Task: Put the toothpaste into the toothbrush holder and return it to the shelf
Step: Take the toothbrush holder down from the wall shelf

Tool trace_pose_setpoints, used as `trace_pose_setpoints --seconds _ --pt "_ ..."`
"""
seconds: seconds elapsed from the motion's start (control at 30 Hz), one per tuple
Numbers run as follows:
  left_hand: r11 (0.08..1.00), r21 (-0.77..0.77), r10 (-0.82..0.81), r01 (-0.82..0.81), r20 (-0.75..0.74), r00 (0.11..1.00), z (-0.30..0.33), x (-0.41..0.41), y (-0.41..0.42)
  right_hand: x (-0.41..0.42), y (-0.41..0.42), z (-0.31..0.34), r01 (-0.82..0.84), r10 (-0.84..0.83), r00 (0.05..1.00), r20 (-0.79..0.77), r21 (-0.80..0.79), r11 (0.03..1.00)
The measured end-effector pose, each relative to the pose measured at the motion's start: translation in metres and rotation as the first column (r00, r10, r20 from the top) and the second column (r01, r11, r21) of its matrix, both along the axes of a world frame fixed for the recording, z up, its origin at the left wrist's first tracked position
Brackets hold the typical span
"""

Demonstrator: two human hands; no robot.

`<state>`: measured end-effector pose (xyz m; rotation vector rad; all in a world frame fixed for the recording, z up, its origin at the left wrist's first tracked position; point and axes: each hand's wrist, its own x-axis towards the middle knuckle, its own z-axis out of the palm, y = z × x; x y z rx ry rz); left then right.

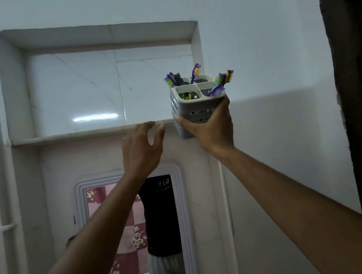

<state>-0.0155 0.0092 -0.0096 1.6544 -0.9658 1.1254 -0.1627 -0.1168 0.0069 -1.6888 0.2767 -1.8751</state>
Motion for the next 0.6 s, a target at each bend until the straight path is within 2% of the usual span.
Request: trace_pose_setpoints --seconds 0.1,0.33,0.5,0.6 --pt "0.995 0.096 0.013 -0.011 -0.024 1.000 -0.032 -0.020 0.013 -0.021 0.010 -0.038 -0.035 0.036 0.999 -0.037 0.010 0.999" --pt "0.965 0.261 0.028 0.025 -0.199 0.980 -0.127 -0.067 0.044 -0.063 0.034 -0.139 -0.080 0.122 0.957 -0.263 0.164 0.983" --pt "0.951 0.308 0.071 0.006 -0.236 0.969 -0.198 -0.085 0.067 -0.082 0.045 -0.212 -0.105 0.200 0.905 -0.375 0.258 0.960" --pt "0.940 0.342 0.107 0.011 -0.322 0.941 -0.252 -0.090 0.082 -0.090 0.053 -0.262 -0.124 0.255 0.871 -0.419 0.316 0.941"
